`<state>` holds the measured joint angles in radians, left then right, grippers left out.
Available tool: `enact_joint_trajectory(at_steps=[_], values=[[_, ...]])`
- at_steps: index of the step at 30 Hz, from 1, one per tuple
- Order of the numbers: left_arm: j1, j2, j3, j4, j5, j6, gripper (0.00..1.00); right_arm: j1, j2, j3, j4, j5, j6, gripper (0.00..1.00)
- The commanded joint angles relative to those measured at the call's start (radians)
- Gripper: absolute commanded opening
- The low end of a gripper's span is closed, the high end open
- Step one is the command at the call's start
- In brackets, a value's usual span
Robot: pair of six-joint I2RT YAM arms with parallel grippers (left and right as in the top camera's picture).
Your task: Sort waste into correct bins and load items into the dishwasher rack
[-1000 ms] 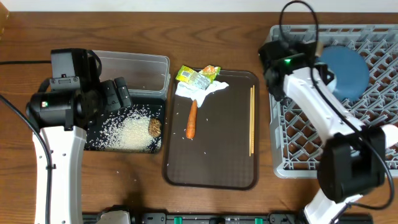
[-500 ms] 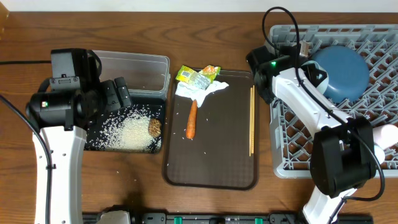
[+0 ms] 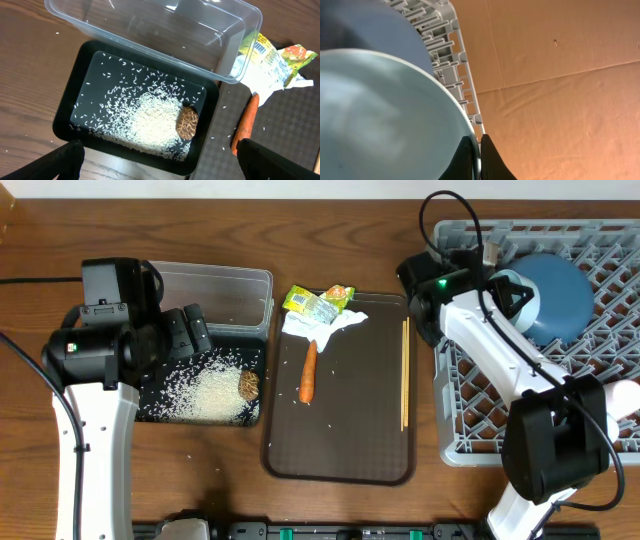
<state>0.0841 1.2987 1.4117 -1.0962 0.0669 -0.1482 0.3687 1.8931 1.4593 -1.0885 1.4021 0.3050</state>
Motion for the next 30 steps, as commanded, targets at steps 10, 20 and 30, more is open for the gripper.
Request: enact_joint_trajectory(at_steps=[10, 20, 30], values=[[0.005, -0.005, -0.001, -0.002, -0.016, 0.017, 0.98, 0.005, -0.021, -0.002, 0.010, 0.000, -0.045, 0.01], [0.005, -0.005, -0.001, -0.002, -0.016, 0.017, 0.98, -0.006, 0.042, -0.003, 0.026, 0.029, -0.060, 0.01], [0.005, -0.005, -0.001, -0.002, -0.016, 0.017, 0.98, -0.026, 0.064, -0.003, 0.026, 0.075, -0.090, 0.01]])
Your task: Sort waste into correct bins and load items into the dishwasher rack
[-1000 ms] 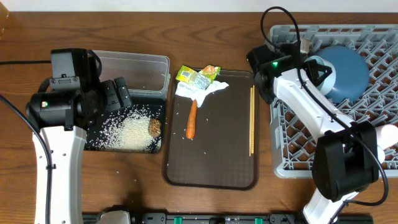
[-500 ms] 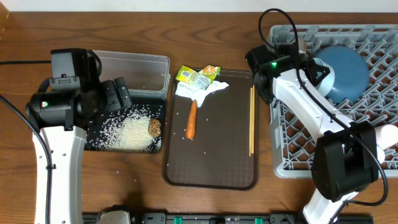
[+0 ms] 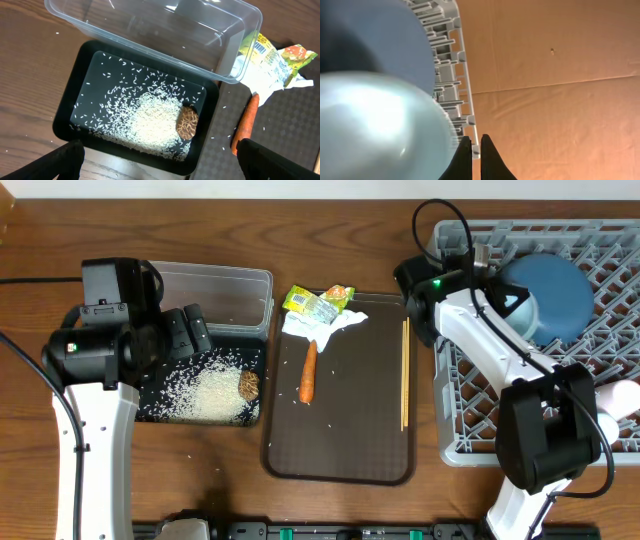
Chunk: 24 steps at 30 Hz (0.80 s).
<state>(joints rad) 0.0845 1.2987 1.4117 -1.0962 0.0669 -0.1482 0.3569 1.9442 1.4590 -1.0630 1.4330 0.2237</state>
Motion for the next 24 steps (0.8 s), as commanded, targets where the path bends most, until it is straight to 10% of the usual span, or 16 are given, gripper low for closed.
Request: enact_joint_trajectory(at_steps=[1, 9, 16, 24], values=[[0.004, -0.005, -0.001, -0.002, -0.016, 0.017, 0.98, -0.013, 0.013, -0.002, 0.000, 0.044, -0.010, 0.01], [0.004, -0.005, -0.001, -0.003, -0.016, 0.017, 0.98, -0.016, 0.013, -0.002, 0.011, -0.003, -0.002, 0.01], [0.004, -0.005, -0.001, -0.002, -0.016, 0.017, 0.98, -0.030, -0.102, 0.006, 0.036, -0.474, 0.165, 0.12], [0.004, -0.005, -0.001, -0.003, -0.016, 0.017, 0.98, -0.115, -0.419, 0.016, 0.144, -0.906, 0.165, 0.63]])
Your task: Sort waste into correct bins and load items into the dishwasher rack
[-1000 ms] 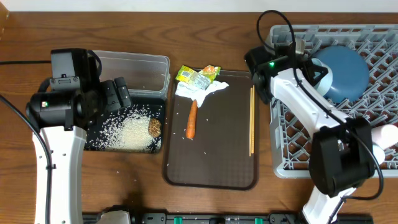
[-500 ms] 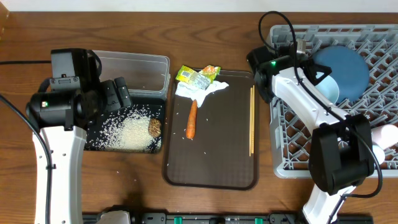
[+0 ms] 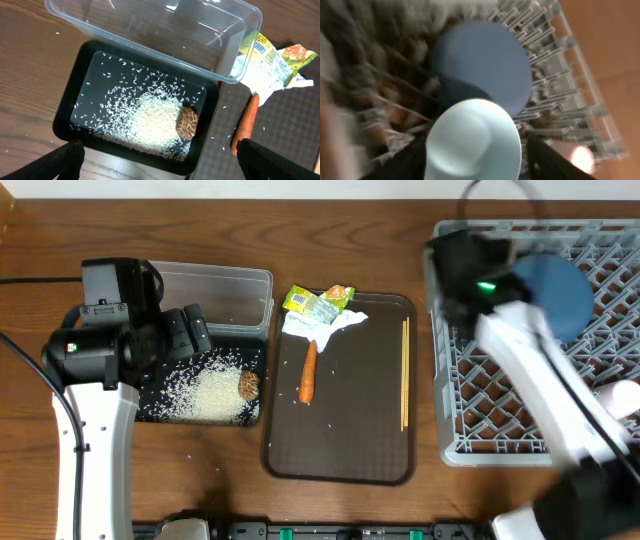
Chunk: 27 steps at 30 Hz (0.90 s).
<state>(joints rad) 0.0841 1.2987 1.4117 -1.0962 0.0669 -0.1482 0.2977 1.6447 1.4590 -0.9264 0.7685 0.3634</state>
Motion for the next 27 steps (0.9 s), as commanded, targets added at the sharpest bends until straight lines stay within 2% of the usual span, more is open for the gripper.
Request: enact_joint_trajectory(at_steps=[1, 4, 9, 13, 17, 22, 27], values=[[0.005, -0.005, -0.001, -0.002, -0.016, 0.017, 0.98, -0.086, -0.148, 0.016, 0.007, -0.307, 0.026, 0.65], [0.005, -0.005, -0.001, -0.003, -0.016, 0.017, 0.98, -0.221, -0.200, 0.016, -0.011, -0.520, 0.026, 0.67], [0.005, -0.005, -0.001, -0.003, -0.016, 0.017, 0.98, -0.492, -0.170, 0.015, -0.085, -0.834, 0.024, 0.70], [0.005, -0.005, -0.001, -0.003, -0.016, 0.017, 0.98, -0.629, -0.096, 0.015, -0.149, -0.929, -0.030, 0.72], [0.005, -0.005, -0.001, -0.002, -0.016, 0.017, 0.98, -0.647, -0.016, 0.015, -0.153, -0.979, -0.076, 0.70], [0.005, -0.005, -0.001, -0.002, -0.016, 0.017, 0.98, -0.639, 0.069, 0.015, -0.143, -0.994, -0.090, 0.47], [0.005, -0.005, -0.001, -0.002, -0.016, 0.017, 0.98, -0.639, 0.157, 0.015, -0.127, -0.994, -0.087, 0.36]])
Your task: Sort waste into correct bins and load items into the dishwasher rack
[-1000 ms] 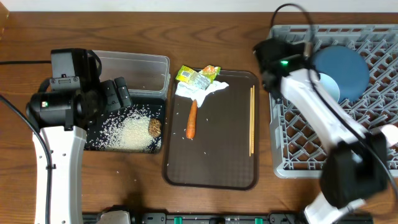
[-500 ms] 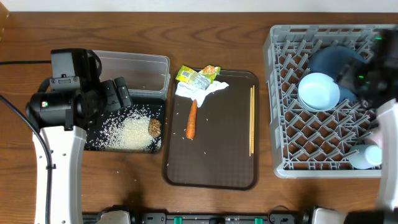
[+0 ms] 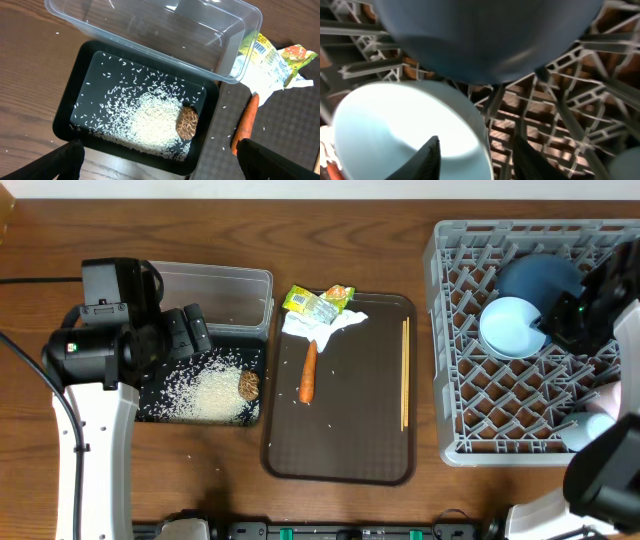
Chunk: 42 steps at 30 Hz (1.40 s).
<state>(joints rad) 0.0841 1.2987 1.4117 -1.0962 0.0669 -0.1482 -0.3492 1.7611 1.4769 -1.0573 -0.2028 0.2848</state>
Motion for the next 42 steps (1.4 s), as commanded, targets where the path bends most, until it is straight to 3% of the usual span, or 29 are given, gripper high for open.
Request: enact_joint_trajectory(at_steps=[1, 5, 7, 11, 14, 18, 24, 31, 42], values=[[0.005, -0.005, -0.001, -0.002, -0.016, 0.017, 0.98, 0.009, 0.056, -0.003, 0.008, -0.023, -0.009, 0.29], [0.005, -0.005, -0.001, -0.003, -0.016, 0.017, 0.98, 0.010, 0.076, -0.003, 0.042, -0.023, -0.009, 0.07], [0.005, -0.005, -0.001, -0.002, -0.016, 0.017, 0.98, 0.009, 0.068, -0.003, 0.060, -0.023, -0.009, 0.01], [0.005, -0.005, -0.001, -0.003, -0.016, 0.017, 0.98, 0.013, 0.013, -0.002, 0.070, 0.040, -0.008, 0.01], [0.005, -0.005, -0.001, -0.003, -0.016, 0.017, 0.98, 0.042, -0.076, -0.002, 0.077, 0.220, 0.032, 0.01], [0.005, -0.005, -0.001, -0.002, -0.016, 0.017, 0.98, 0.143, -0.211, -0.002, 0.077, 0.563, 0.069, 0.01], [0.005, -0.005, -0.001, -0.002, -0.016, 0.017, 0.98, 0.412, -0.322, -0.002, 0.078, 1.116, 0.104, 0.01], [0.005, -0.005, -0.001, -0.002, -0.016, 0.017, 0.98, 0.664, -0.228, -0.003, 0.039, 1.622, 0.074, 0.01], [0.005, -0.005, -0.001, -0.002, -0.016, 0.017, 0.98, 0.688, 0.043, -0.002, 0.064, 1.785, -0.023, 0.01]])
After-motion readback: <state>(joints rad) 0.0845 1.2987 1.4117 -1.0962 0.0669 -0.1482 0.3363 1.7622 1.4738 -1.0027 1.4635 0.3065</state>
